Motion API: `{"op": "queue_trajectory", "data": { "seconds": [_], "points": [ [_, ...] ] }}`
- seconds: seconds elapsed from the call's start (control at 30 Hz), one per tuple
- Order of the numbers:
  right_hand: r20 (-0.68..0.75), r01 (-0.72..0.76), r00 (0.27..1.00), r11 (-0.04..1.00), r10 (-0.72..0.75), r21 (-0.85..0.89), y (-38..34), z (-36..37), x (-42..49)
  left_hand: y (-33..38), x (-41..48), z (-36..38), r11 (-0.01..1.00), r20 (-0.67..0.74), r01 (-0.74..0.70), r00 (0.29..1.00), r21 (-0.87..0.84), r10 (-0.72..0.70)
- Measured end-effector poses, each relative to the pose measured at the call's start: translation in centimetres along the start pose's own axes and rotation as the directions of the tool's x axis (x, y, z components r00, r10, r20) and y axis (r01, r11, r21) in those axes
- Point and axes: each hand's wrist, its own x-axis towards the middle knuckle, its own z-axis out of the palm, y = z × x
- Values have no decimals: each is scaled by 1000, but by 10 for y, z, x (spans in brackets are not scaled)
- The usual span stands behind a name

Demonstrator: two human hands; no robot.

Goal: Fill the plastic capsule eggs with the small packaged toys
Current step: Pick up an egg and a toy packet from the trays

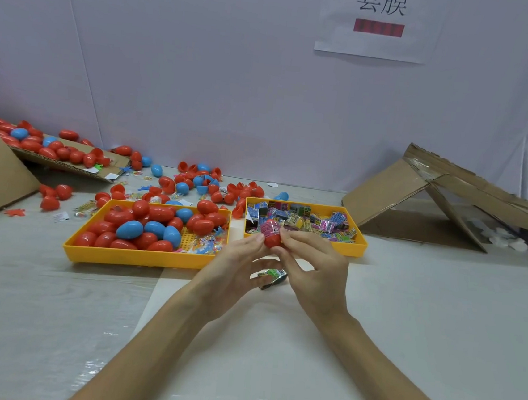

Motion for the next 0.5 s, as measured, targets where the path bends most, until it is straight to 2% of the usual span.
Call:
{"op": "queue_trajectory", "data": {
  "seconds": [0.23,0.4,0.5],
  "points": [
    [79,-30,997,998,26,54,-5,-2,4,0,2,0,1000,-9,2,1000,28,-1],
    [78,-38,996,999,35,37,-4,-4,5,-1,2,1,998,-19,23,1000,55,-22],
    [90,-99,992,990,90,104,-4,-5,6,-2,2,1,998,-33,7,999,57,-5]
  ]
}}
